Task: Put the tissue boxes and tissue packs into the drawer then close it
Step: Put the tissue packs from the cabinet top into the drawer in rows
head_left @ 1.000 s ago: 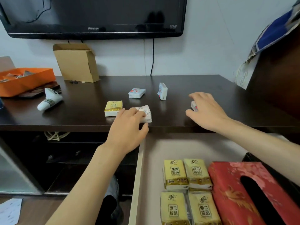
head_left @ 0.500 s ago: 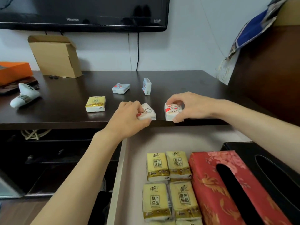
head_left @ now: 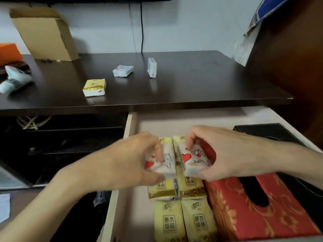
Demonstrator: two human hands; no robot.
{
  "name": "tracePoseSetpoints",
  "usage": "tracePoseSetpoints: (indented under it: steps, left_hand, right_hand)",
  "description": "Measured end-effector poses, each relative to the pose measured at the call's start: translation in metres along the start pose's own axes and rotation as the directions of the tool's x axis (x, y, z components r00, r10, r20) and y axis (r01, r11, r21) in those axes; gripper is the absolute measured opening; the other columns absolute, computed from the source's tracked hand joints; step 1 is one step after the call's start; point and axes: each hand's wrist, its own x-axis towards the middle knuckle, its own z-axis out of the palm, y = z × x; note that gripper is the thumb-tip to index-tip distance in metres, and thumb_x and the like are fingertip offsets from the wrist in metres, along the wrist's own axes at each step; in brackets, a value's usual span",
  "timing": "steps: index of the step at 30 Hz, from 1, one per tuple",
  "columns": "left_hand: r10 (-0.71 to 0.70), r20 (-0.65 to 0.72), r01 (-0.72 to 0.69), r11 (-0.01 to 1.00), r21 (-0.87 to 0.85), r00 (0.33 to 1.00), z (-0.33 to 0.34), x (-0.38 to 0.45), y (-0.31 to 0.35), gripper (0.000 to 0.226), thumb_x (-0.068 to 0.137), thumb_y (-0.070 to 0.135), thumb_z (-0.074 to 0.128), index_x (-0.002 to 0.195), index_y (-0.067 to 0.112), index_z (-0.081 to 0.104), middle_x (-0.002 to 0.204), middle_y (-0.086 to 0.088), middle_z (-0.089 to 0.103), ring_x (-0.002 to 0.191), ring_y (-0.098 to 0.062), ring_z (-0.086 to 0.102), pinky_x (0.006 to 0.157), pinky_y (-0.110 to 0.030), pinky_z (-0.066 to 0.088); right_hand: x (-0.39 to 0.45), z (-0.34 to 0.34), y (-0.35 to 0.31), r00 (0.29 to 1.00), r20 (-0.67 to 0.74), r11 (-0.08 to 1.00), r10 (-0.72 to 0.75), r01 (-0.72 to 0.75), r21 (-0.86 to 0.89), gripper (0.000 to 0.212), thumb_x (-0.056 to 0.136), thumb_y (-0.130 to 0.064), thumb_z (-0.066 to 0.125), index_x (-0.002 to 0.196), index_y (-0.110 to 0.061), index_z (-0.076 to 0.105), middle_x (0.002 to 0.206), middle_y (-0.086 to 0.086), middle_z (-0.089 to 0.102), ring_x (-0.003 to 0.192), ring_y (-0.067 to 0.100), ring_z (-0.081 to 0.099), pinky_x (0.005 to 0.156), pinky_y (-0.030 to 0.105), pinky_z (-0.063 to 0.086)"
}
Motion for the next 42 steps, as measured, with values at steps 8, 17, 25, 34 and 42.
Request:
tracePoseSetpoints:
  steps: [8,17,25,34,42]
  left_hand:
    - [0.127,0.039,-0.132,0.918,0.374,0.991,0.039,-0.022,0.001,0.045,0.072,0.076,0.058,0.096,0.041,0.043,0.106,0.024,0.039,0.102,0.001,0.033,0.068,-0.01,0.03]
    - [0.193,0.021,-0.182,0.877,0.445,0.981,0.044,-0.015,-0.005,0.053,0.083,0.071,0.051,0.114,0.028,0.055,0.122,0.011,0.04,0.11,-0.008,0.036,0.087,-0.025,0.042]
    - [0.188,-0.09,-0.122,0.866,0.485,0.978,0.028,-0.021,-0.009,0.042,0.088,0.067,0.036,0.091,0.031,0.057,0.086,0.016,0.051,0.089,-0.011,0.052,0.085,-0.03,0.041]
    - [0.102,0.019,-0.098,0.855,0.509,0.995,0.038,-0.01,-0.01,0.043,0.094,0.065,0.029,0.095,0.03,0.053,0.082,0.008,0.068,0.082,-0.015,0.063,0.099,-0.034,0.039]
    - [0.05,-0.096,-0.011,0.929,0.369,0.994,0.021,0.002,-0.009,0.032,0.094,0.058,0.042,0.094,0.032,0.061,0.078,0.012,0.066,0.075,-0.012,0.062,0.063,-0.032,0.047]
  right_hand:
    - [0.003,0.025,-0.006,0.99,0.081,0.949,-0.114,0.132,-0.288,0.048,0.068,-0.071,0.071,0.101,-0.046,0.046,0.101,-0.024,0.045,0.097,0.0,0.037,0.079,0.015,0.032]
    - [0.004,0.036,-0.003,0.995,0.067,0.959,-0.072,0.087,-0.269,0.045,0.071,-0.072,0.068,0.103,-0.044,0.056,0.113,-0.027,0.038,0.109,0.0,0.032,0.088,0.022,0.03]
    - [0.016,0.026,-0.009,0.989,-0.112,0.984,-0.093,0.074,-0.164,0.028,0.089,-0.061,0.048,0.09,-0.039,0.065,0.106,-0.022,0.054,0.104,0.0,0.045,0.089,0.032,0.043]
    - [0.04,0.029,0.014,0.999,0.019,0.962,0.051,-0.044,-0.269,0.046,0.096,-0.058,0.05,0.132,-0.03,0.06,0.135,-0.011,0.055,0.125,0.014,0.051,0.104,0.043,0.044]
    - [0.051,0.018,0.019,0.955,-0.295,0.999,-0.034,0.023,-0.04,0.019,0.095,-0.031,0.064,0.112,-0.031,0.073,0.114,-0.018,0.066,0.108,0.004,0.061,0.094,0.036,0.049]
